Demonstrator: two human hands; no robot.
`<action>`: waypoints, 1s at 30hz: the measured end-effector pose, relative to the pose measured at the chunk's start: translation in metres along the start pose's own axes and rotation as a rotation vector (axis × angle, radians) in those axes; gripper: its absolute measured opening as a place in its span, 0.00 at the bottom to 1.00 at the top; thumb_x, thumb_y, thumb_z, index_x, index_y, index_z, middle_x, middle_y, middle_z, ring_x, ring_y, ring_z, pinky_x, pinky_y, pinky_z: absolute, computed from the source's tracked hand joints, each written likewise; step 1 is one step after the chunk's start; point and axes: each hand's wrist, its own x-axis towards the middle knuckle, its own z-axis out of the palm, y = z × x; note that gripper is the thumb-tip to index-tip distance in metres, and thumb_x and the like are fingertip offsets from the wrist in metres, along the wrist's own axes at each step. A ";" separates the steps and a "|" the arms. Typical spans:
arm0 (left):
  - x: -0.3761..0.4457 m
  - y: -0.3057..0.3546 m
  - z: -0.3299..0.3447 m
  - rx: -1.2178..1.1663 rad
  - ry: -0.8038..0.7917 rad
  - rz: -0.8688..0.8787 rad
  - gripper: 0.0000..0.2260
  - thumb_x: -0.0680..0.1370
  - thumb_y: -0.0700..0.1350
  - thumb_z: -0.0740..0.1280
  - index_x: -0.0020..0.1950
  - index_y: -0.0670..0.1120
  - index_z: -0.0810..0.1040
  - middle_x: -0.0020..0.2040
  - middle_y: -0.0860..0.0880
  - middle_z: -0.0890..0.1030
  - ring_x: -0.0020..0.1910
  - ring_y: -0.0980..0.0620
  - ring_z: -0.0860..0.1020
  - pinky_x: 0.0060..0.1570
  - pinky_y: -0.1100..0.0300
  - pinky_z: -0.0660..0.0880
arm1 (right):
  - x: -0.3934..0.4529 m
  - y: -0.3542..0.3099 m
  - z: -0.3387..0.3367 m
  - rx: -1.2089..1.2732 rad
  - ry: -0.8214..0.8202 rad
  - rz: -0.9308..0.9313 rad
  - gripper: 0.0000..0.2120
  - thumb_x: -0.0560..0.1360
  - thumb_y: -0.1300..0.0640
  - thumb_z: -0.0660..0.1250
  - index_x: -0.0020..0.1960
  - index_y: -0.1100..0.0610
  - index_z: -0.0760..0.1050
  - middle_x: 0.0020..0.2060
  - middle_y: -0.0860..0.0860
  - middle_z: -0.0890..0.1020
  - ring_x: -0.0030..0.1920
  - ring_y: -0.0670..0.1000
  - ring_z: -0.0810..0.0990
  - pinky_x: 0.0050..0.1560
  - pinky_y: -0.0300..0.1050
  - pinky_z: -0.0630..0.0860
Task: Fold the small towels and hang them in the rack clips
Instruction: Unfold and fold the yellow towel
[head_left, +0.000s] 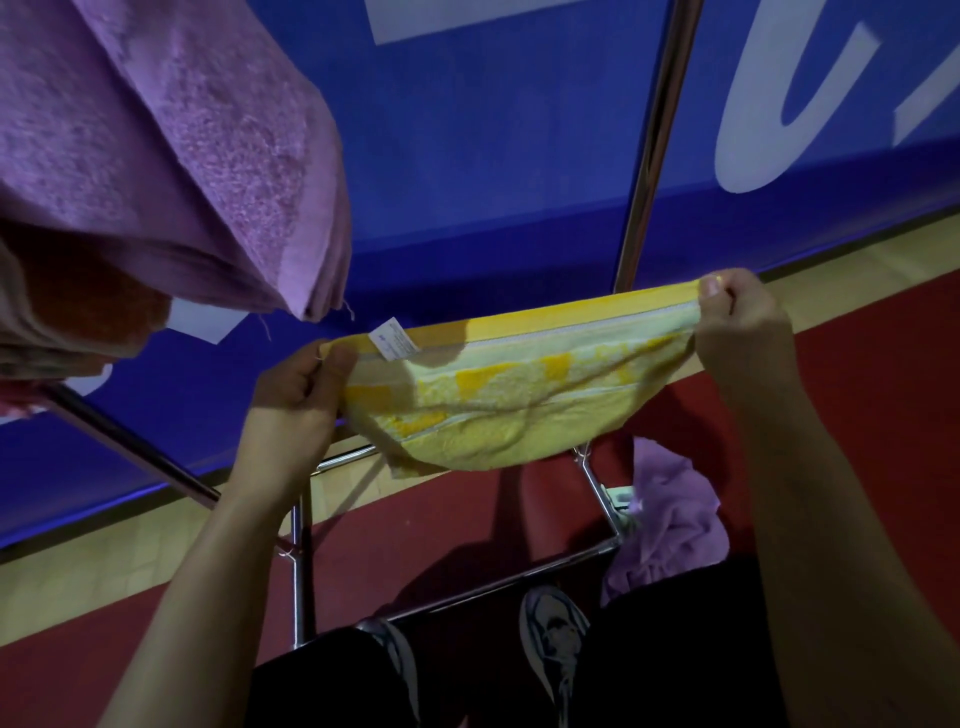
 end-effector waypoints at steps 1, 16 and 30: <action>0.000 0.001 0.000 -0.028 0.008 -0.004 0.12 0.87 0.47 0.62 0.48 0.54 0.83 0.38 0.56 0.85 0.36 0.59 0.83 0.36 0.61 0.82 | 0.000 -0.001 0.000 0.026 0.002 0.013 0.12 0.84 0.60 0.57 0.55 0.67 0.76 0.43 0.56 0.75 0.46 0.54 0.71 0.45 0.44 0.64; 0.006 -0.003 0.011 -0.201 0.183 -0.285 0.17 0.80 0.59 0.70 0.45 0.46 0.87 0.40 0.38 0.83 0.41 0.41 0.83 0.46 0.36 0.82 | -0.009 -0.013 0.010 -0.113 -0.248 0.107 0.12 0.84 0.52 0.61 0.53 0.61 0.75 0.49 0.59 0.79 0.50 0.57 0.75 0.47 0.44 0.65; 0.000 0.001 0.038 0.006 0.074 -0.058 0.27 0.77 0.66 0.67 0.42 0.40 0.80 0.39 0.33 0.80 0.37 0.35 0.81 0.43 0.38 0.81 | -0.028 -0.051 0.036 0.153 -0.442 0.159 0.15 0.75 0.46 0.74 0.49 0.58 0.82 0.39 0.53 0.87 0.42 0.52 0.86 0.48 0.47 0.81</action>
